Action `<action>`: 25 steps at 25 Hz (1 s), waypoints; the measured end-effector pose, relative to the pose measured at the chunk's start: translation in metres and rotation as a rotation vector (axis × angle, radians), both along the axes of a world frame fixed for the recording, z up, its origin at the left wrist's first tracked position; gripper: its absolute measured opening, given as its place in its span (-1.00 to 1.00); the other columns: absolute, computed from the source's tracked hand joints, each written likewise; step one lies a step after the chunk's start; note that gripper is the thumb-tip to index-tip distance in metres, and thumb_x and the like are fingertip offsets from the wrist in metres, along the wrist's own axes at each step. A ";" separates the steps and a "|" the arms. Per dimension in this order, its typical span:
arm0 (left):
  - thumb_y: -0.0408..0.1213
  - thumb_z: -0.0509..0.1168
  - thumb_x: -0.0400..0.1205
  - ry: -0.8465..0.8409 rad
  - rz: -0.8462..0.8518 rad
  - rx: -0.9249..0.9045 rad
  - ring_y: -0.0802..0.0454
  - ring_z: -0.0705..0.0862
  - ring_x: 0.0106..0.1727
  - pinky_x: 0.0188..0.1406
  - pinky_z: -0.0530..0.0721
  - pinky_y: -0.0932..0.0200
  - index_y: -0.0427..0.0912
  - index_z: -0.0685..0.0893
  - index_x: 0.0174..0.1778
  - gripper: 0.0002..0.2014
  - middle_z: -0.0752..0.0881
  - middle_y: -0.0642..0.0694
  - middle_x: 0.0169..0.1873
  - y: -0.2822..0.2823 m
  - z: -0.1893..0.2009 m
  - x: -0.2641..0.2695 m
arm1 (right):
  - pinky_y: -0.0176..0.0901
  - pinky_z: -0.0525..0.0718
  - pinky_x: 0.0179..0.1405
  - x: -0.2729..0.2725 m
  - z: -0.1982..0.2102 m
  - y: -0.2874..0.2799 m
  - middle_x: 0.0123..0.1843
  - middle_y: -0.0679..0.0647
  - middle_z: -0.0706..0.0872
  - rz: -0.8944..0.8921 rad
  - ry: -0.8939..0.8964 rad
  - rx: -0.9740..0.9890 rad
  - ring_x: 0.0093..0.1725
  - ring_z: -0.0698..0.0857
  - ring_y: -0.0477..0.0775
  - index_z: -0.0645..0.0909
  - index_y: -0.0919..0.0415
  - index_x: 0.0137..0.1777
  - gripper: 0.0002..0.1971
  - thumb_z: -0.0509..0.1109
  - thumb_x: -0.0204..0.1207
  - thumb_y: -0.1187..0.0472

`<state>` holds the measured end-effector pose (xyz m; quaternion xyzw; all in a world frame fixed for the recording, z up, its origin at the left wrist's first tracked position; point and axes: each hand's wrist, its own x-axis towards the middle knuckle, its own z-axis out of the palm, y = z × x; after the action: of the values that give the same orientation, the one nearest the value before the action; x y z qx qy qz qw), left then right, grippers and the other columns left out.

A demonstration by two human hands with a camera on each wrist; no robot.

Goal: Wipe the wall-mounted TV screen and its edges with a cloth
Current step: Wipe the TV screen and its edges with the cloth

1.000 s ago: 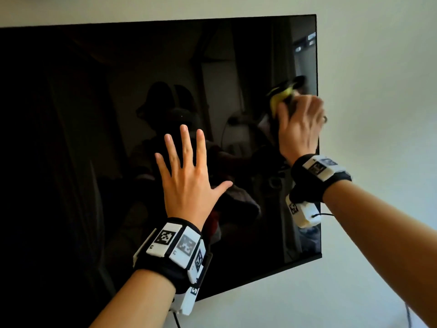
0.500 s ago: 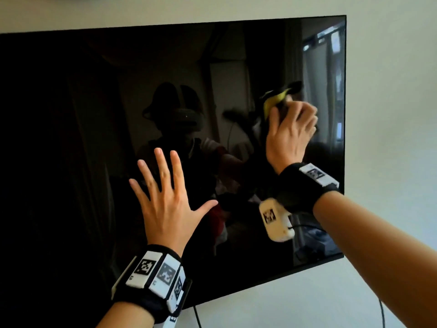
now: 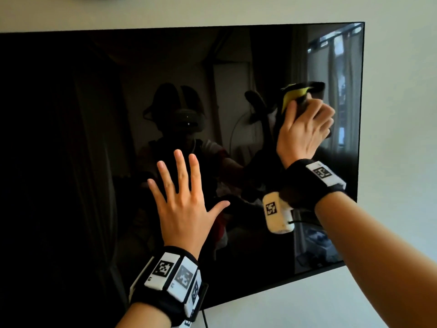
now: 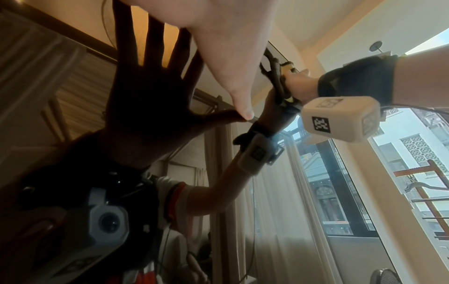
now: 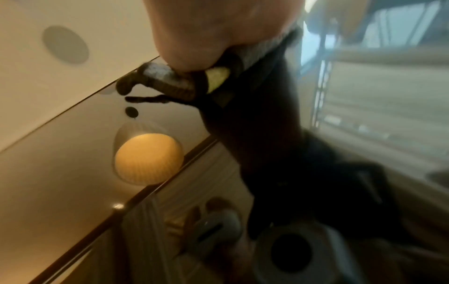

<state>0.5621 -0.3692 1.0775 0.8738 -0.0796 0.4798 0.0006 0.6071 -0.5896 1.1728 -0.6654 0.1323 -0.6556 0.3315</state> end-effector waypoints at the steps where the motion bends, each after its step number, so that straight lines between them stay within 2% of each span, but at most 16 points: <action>1: 0.48 0.23 0.40 0.004 0.000 0.002 -0.50 0.11 0.63 0.48 0.25 -0.55 -0.25 0.07 0.70 0.14 0.07 -0.33 0.68 0.001 0.001 0.000 | 0.11 0.35 0.18 -0.001 -0.007 0.014 0.24 0.30 0.44 -0.005 0.005 -0.092 0.17 0.42 0.29 0.43 0.24 0.27 -0.52 0.08 0.58 -0.14; 3: 0.46 0.25 0.40 0.015 -0.002 0.001 -0.49 0.12 0.63 0.49 0.25 -0.54 -0.25 0.08 0.70 0.13 0.06 -0.33 0.68 0.002 0.002 -0.001 | -0.02 0.29 0.13 0.000 -0.029 0.035 0.22 0.26 0.46 0.017 0.010 -0.370 0.14 0.41 0.22 0.44 0.16 0.28 -0.61 0.20 0.59 -0.08; 4: 0.45 0.26 0.40 0.020 -0.010 0.005 -0.49 0.13 0.63 0.49 0.27 -0.53 -0.24 0.08 0.70 0.12 0.06 -0.33 0.68 0.003 0.003 -0.002 | -0.03 0.30 0.12 -0.001 -0.029 0.033 0.21 0.25 0.47 0.016 0.000 -0.407 0.13 0.41 0.21 0.44 0.14 0.27 -0.62 0.21 0.59 -0.08; 7: 0.40 0.32 0.41 -0.007 -0.068 0.024 -0.44 0.19 0.63 0.50 0.36 -0.42 -0.20 0.12 0.70 0.08 0.12 -0.32 0.68 0.014 0.005 -0.005 | 0.09 0.35 0.19 -0.004 -0.002 0.027 0.24 0.26 0.44 0.031 -0.005 -0.041 0.15 0.43 0.27 0.44 0.23 0.23 -0.53 0.07 0.57 -0.16; 8: 0.39 0.34 0.41 -0.023 -0.094 0.023 -0.40 0.19 0.64 0.51 0.36 -0.38 -0.18 0.13 0.70 0.07 0.14 -0.32 0.67 0.022 0.005 -0.006 | 0.11 0.36 0.19 -0.003 -0.001 0.036 0.24 0.26 0.43 0.032 0.001 0.000 0.16 0.42 0.27 0.44 0.24 0.23 -0.51 0.06 0.57 -0.16; 10: 0.41 0.33 0.40 -0.036 -0.092 0.023 -0.37 0.12 0.67 0.55 0.29 -0.38 -0.17 0.14 0.70 0.08 0.14 -0.32 0.67 0.044 0.002 -0.008 | 0.04 0.33 0.15 -0.003 -0.013 0.070 0.23 0.26 0.45 0.020 0.005 -0.195 0.15 0.42 0.24 0.46 0.21 0.23 -0.56 0.14 0.57 -0.13; 12: 0.49 0.26 0.37 -0.018 -0.018 0.043 -0.42 0.02 0.68 0.56 0.16 -0.47 -0.18 0.11 0.70 0.13 0.08 -0.32 0.69 0.069 -0.002 -0.012 | -0.02 0.32 0.12 -0.003 -0.019 0.084 0.21 0.24 0.47 0.025 0.005 -0.341 0.13 0.42 0.21 0.47 0.18 0.24 -0.59 0.20 0.58 -0.11; 14: 0.55 0.19 0.34 0.008 0.041 0.047 -0.47 -0.05 0.67 0.50 0.06 -0.59 -0.14 0.06 0.72 0.16 0.01 -0.31 0.70 0.091 -0.005 -0.011 | 0.09 0.39 0.16 -0.005 0.000 0.080 0.23 0.24 0.45 0.027 0.004 -0.135 0.14 0.43 0.25 0.46 0.19 0.26 -0.58 0.18 0.59 -0.12; 15: 0.55 0.18 0.33 0.018 0.048 0.044 -0.49 -0.06 0.66 0.47 0.06 -0.63 -0.12 0.03 0.72 0.17 -0.02 -0.30 0.70 0.100 -0.005 -0.011 | 0.13 0.41 0.18 -0.006 0.007 0.086 0.24 0.24 0.44 0.046 0.009 -0.011 0.16 0.43 0.26 0.45 0.21 0.27 -0.56 0.15 0.60 -0.12; 16: 0.55 0.18 0.33 0.028 0.043 0.048 -0.50 -0.05 0.66 0.45 0.10 -0.66 -0.10 0.00 0.72 0.17 -0.04 -0.29 0.70 0.108 -0.005 -0.010 | 0.14 0.41 0.18 -0.007 0.008 0.098 0.25 0.25 0.43 0.048 0.010 0.025 0.17 0.43 0.27 0.45 0.22 0.26 -0.55 0.13 0.59 -0.13; 19: 0.49 0.26 0.34 0.030 0.021 0.077 -0.52 0.03 0.64 0.39 0.25 -0.67 -0.10 0.01 0.72 0.16 -0.01 -0.30 0.70 0.118 -0.007 -0.010 | 0.07 0.37 0.10 -0.007 -0.015 0.146 0.22 0.25 0.47 0.035 0.010 -0.299 0.13 0.44 0.24 0.46 0.17 0.23 -0.60 0.19 0.57 -0.13; 20: 0.48 0.29 0.34 0.027 0.017 0.074 -0.53 0.05 0.64 0.38 0.27 -0.67 -0.11 0.03 0.72 0.16 0.01 -0.31 0.70 0.116 -0.008 -0.010 | 0.08 0.37 0.09 -0.005 -0.014 0.142 0.20 0.25 0.48 0.022 -0.003 -0.351 0.12 0.45 0.26 0.46 0.15 0.22 -0.60 0.19 0.57 -0.13; 21: 0.46 0.32 0.34 0.023 0.016 0.070 -0.54 0.06 0.63 0.37 0.28 -0.67 -0.12 0.05 0.72 0.16 0.02 -0.32 0.69 0.116 -0.008 -0.010 | 0.11 0.38 0.09 -0.005 -0.005 0.135 0.20 0.27 0.48 0.002 -0.006 -0.286 0.12 0.46 0.29 0.46 0.16 0.21 -0.56 0.14 0.55 -0.17; 23: 0.45 0.35 0.34 0.006 0.008 0.067 -0.55 0.06 0.63 0.36 0.29 -0.67 -0.14 0.06 0.71 0.16 0.03 -0.34 0.69 0.113 -0.008 -0.009 | 0.16 0.39 0.16 -0.005 0.012 0.123 0.24 0.28 0.45 0.009 -0.005 0.016 0.16 0.45 0.32 0.44 0.22 0.22 -0.44 -0.01 0.51 -0.24; 24: 0.44 0.36 0.34 -0.004 0.005 0.067 -0.56 0.07 0.62 0.36 0.29 -0.68 -0.15 0.07 0.71 0.16 0.04 -0.35 0.69 0.114 -0.008 -0.007 | 0.17 0.39 0.18 -0.004 0.012 0.128 0.25 0.27 0.44 0.014 -0.001 0.067 0.18 0.44 0.31 0.44 0.23 0.24 -0.42 -0.03 0.51 -0.24; 25: 0.43 0.37 0.34 -0.010 0.003 0.070 -0.56 0.09 0.62 0.35 0.30 -0.68 -0.15 0.09 0.71 0.15 0.06 -0.35 0.68 0.114 -0.008 -0.006 | 0.16 0.38 0.17 -0.006 0.006 0.139 0.25 0.27 0.44 0.015 0.005 -0.003 0.17 0.43 0.29 0.44 0.22 0.24 -0.45 0.01 0.53 -0.22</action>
<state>0.5558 -0.2549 1.0692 0.8710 -0.0951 0.4810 -0.0308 0.6015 -0.4503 1.1784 -0.6685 0.1274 -0.6515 0.3352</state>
